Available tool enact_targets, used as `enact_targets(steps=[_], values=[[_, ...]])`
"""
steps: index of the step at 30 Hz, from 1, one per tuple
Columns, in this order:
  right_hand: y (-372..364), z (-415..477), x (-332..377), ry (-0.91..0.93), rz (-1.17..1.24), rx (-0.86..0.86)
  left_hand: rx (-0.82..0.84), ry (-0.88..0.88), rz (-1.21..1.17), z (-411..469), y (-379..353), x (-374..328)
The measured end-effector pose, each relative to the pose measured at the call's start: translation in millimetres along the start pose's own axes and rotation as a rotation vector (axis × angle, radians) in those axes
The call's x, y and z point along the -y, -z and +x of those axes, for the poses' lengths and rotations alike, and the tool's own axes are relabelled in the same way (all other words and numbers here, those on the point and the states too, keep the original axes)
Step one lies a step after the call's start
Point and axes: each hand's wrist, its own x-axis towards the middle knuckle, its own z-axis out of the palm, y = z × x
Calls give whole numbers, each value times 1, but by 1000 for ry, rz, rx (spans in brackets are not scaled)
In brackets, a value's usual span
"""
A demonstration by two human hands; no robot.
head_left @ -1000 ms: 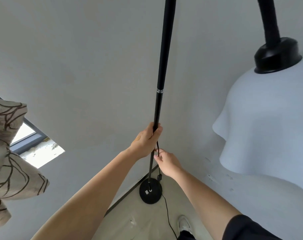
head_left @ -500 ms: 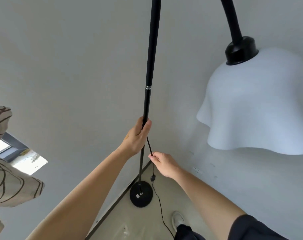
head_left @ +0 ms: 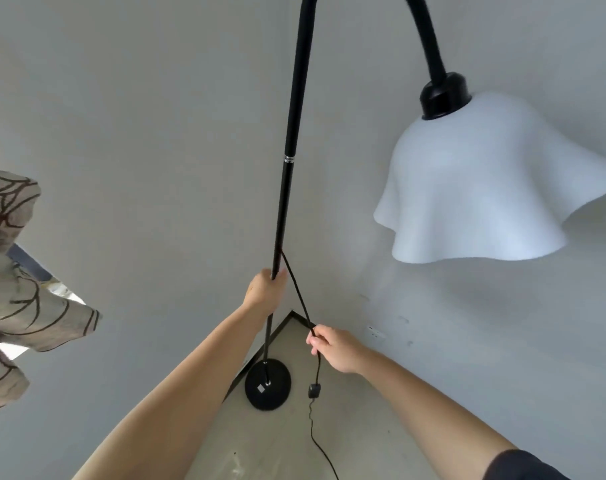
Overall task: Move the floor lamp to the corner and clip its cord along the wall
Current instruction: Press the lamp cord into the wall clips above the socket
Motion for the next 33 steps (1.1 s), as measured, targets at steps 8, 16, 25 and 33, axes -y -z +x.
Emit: enact_targets(steps=[8,16,25,33], values=[[2,-44,7,80,171,-26,74,176,-435,-34,-31,-13],[2,-115,-68,-27,234,-215,-98,174,-530,-43,-46,-32],[31,-135,-59,3,416,-293,264,179,-400,-88,-97,-29],[42,-107,-48,-123,958,-221,316,25,-493,-75,-98,-34]])
